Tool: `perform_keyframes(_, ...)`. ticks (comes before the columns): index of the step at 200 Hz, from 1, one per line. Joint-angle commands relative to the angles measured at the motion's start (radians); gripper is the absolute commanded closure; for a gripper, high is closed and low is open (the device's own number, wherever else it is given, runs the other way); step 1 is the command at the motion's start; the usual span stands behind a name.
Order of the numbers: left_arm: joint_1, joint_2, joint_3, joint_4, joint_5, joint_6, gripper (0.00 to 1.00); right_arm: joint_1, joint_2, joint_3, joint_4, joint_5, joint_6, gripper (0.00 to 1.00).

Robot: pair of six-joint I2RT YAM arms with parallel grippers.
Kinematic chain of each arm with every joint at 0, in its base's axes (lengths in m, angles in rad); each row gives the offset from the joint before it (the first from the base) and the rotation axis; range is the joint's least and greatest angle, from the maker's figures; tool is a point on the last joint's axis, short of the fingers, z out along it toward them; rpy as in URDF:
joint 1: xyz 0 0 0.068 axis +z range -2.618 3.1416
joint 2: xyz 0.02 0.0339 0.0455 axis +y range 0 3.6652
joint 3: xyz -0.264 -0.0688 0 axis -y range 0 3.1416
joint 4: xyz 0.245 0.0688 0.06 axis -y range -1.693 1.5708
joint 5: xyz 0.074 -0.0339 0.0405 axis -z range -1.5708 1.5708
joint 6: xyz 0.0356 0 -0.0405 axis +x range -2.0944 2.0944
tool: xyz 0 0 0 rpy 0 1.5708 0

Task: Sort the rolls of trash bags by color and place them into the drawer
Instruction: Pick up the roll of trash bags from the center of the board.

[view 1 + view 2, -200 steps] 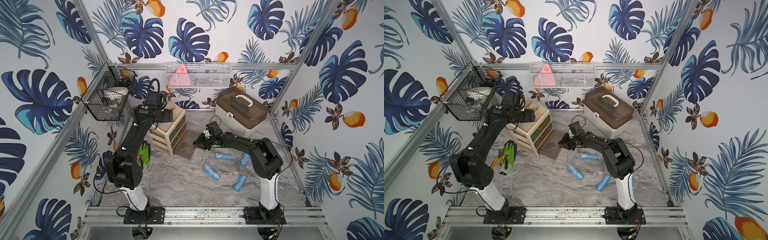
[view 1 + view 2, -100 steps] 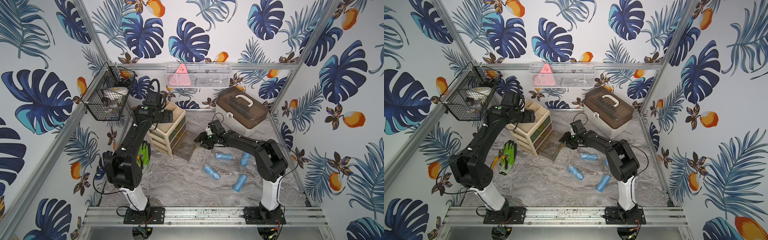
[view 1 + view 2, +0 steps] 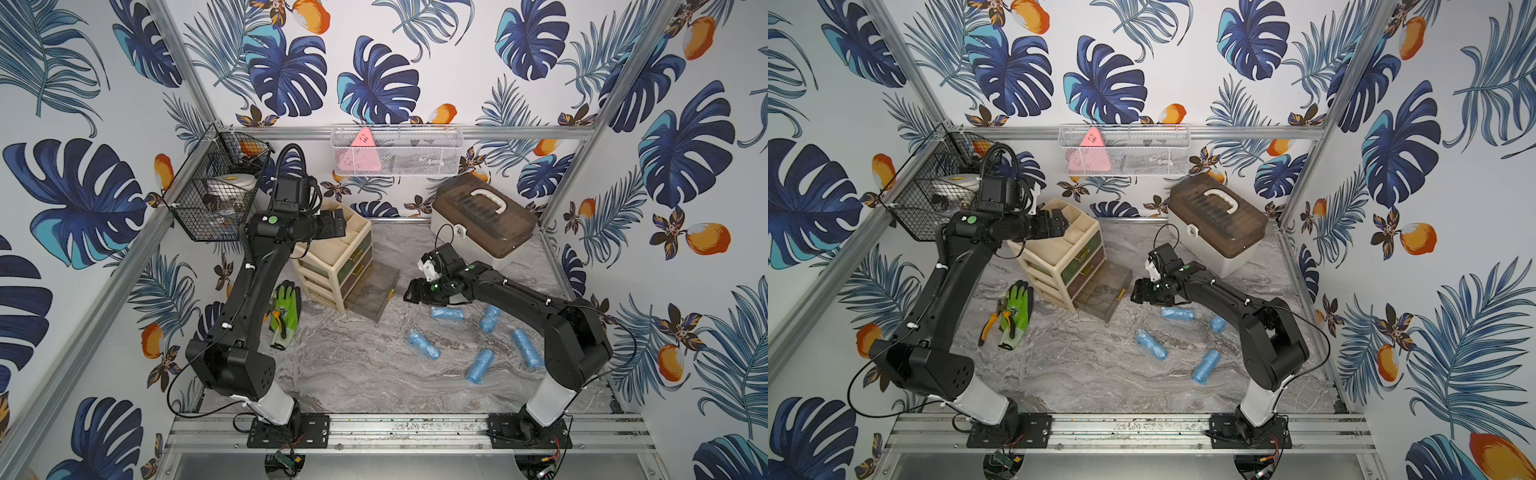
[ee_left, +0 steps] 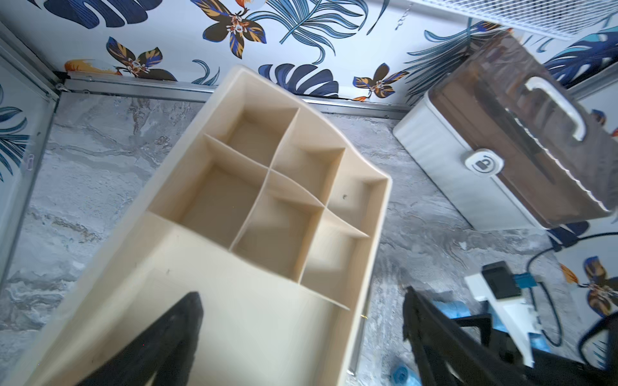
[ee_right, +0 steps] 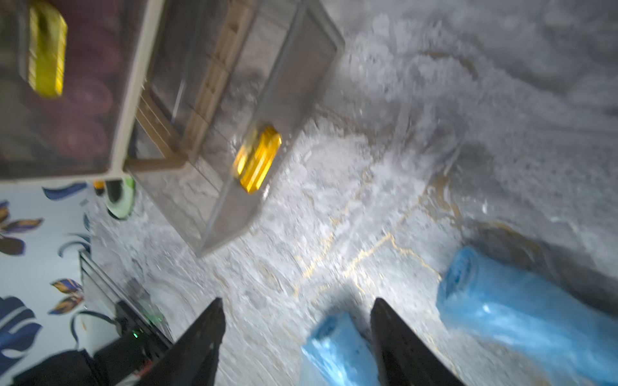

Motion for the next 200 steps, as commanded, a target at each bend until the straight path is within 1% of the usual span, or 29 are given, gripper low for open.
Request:
perform_keyframes(1,0.001,-0.069,-0.071,-0.014,0.068,-0.025,0.04,0.022,-0.040,-0.045,-0.118,0.038,-0.114,0.29)
perform_keyframes(24,0.001,-0.189,-0.207,0.005,0.146,-0.051,0.05,0.059,-0.057,-0.101,-0.134,0.040,-0.134,0.29)
perform_keyframes(42,0.001,-0.285,-0.288,-0.003,0.175,-0.059,0.05,0.095,-0.057,-0.124,-0.140,0.058,-0.137,0.31)
perform_keyframes(45,0.000,-0.299,-0.301,-0.007,0.175,-0.060,0.06,0.101,-0.056,-0.151,-0.140,0.065,-0.137,0.31)
perform_keyframes(54,0.001,-0.339,-0.331,-0.020,0.182,-0.059,0.06,0.118,-0.052,-0.168,-0.142,0.083,-0.138,0.32)
perform_keyframes(96,0.001,-0.463,-0.412,-0.083,0.180,-0.054,0.06,0.174,0.000,-0.191,-0.136,0.134,-0.141,0.37)
perform_keyframes(135,0.001,-0.505,-0.469,-0.084,0.178,-0.063,0.05,0.193,0.033,-0.173,-0.131,0.139,-0.123,0.53)
perform_keyframes(168,0.001,-0.505,-0.470,-0.082,0.182,-0.062,0.05,0.193,0.070,-0.140,-0.134,0.134,-0.113,0.75)
perform_keyframes(183,0.001,-0.503,-0.465,-0.081,0.183,-0.060,0.05,0.192,0.061,-0.137,-0.115,0.105,-0.086,0.79)
perform_keyframes(186,0.001,-0.502,-0.464,-0.079,0.184,-0.060,0.06,0.193,0.057,-0.108,-0.111,0.097,-0.080,0.80)
perform_keyframes(200,0.001,-0.499,-0.463,-0.076,0.177,-0.059,0.06,0.189,0.049,-0.062,-0.092,0.055,-0.044,0.83)
